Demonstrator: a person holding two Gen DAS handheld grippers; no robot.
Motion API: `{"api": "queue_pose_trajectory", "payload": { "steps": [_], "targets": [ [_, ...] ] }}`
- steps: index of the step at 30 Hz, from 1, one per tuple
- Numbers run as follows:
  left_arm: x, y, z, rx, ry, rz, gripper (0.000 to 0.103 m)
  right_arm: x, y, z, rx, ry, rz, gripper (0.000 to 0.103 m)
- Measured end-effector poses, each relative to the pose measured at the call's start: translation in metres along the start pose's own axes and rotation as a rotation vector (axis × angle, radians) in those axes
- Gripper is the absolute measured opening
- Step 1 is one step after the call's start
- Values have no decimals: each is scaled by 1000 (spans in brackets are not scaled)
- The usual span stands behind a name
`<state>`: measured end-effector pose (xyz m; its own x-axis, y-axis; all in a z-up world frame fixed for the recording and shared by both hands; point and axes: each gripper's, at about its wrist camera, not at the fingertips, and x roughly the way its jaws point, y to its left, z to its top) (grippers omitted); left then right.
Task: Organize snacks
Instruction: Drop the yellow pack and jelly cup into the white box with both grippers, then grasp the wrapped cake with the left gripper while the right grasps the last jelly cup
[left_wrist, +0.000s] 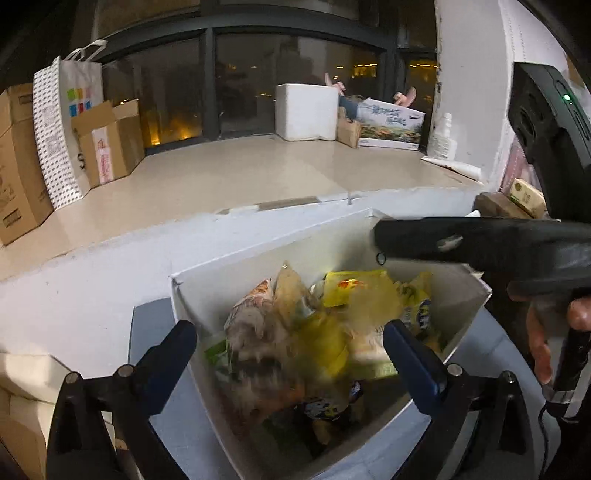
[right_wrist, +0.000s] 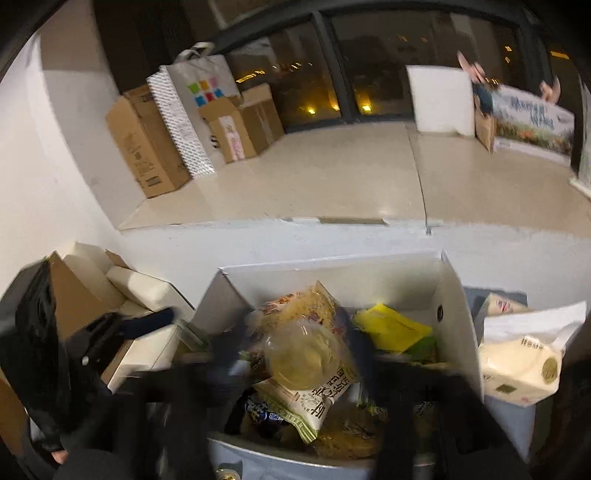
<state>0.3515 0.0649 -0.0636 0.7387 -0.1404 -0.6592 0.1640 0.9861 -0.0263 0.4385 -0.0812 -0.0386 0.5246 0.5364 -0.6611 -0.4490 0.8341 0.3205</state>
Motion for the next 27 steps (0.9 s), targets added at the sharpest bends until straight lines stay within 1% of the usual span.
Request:
{"api": "queue_pose_trajectory", "payload": {
  "steps": [1, 2, 5, 9, 11, 16, 19, 21, 25, 26, 27],
  "targets": [
    [1, 1, -3, -10, 6, -10, 103, 0, -2, -1, 15, -18, 12, 103],
    [1, 3, -6, -22, 11, -24, 103, -1, -3, -3, 24, -35, 27, 103],
    [1, 2, -14, -38, 20, -29, 103, -1, -7, -8, 49, -31, 6, 103],
    [-5, 1, -20, -52, 16, -42, 103, -6, -14, -15, 86, -24, 26, 103],
    [-12, 1, -24, -61, 9, -53, 103, -11, -15, -18, 91, -38, 39, 103],
    [-38, -3, -32, -77, -26, -84, 103, -41, -7, -30, 51, -101, 54, 103],
    [-57, -8, -39, -92, -57, -108, 103, -59, 3, -42, 13, -117, 58, 103],
    [-71, -11, -44, -97, -76, -128, 103, -73, 10, -54, -25, -138, 42, 103],
    [-101, -17, -63, -108, -110, -163, 103, -100, 18, -79, -51, -174, 58, 103],
    [-111, -18, -70, -123, -118, -171, 103, -106, 20, -85, -56, -188, 54, 103],
    [-118, -19, -74, -130, -129, -176, 103, -115, 23, -95, -66, -219, 46, 103]
  ]
}}
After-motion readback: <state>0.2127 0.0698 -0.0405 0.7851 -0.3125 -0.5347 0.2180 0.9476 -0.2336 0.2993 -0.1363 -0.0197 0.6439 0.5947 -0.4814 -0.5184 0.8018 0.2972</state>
